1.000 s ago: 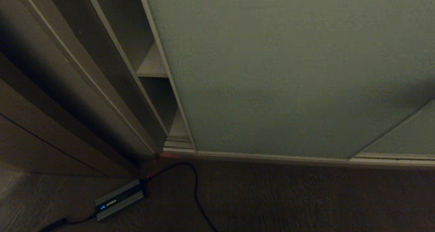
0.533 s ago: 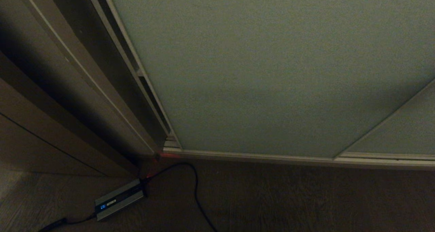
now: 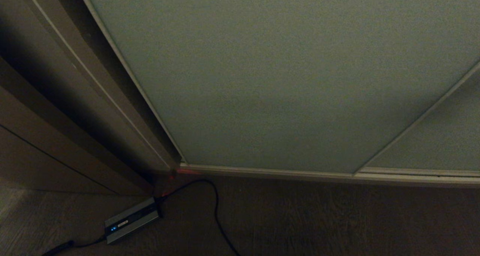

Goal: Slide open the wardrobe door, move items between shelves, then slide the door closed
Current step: Close the door

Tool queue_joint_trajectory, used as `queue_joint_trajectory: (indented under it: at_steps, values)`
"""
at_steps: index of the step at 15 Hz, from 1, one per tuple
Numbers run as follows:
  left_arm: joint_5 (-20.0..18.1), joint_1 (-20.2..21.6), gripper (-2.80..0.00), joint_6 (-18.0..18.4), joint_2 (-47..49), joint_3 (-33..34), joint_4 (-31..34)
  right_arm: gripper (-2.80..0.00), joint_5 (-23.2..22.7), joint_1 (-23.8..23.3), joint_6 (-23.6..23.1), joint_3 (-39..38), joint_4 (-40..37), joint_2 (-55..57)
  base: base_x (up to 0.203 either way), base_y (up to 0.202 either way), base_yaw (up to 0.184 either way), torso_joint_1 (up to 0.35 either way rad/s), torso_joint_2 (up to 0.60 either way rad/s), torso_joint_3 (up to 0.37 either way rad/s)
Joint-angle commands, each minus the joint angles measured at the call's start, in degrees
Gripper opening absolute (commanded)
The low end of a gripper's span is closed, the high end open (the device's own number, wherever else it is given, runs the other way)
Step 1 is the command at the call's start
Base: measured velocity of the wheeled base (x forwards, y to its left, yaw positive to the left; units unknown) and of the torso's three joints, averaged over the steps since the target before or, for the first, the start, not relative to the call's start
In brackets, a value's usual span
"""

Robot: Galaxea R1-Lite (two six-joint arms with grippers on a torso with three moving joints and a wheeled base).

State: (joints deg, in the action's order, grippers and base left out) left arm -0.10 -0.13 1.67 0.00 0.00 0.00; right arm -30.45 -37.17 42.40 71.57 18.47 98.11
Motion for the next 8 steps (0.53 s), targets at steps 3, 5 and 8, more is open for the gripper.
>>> queue_joint_trajectory:
  at_steps: [3, 5, 8]
  values:
    - [0.0, 0.0, -2.80, 0.0, 0.0, 0.0, 0.0, -2.80, 0.0, 2.7, -2.2, -0.6, -0.4, -1.2, 0.000, 0.000, 0.000, 0.000, 0.00, 0.000]
    - [0.0, 0.0, -2.80, 0.0, 0.0, 0.0, 0.0, -2.80, 0.2, 4.5, -2.1, -1.0, -0.5, -2.0, 0.000, 0.000, 0.000, 0.000, 0.00, 0.000]
    - [0.0, 0.0, -2.80, 0.0, 0.1, 0.0, 0.0, -2.80, 0.9, 7.3, -2.1, -2.2, -0.5, -2.2, 0.000, 0.000, 0.000, 0.000, 0.00, 0.000]
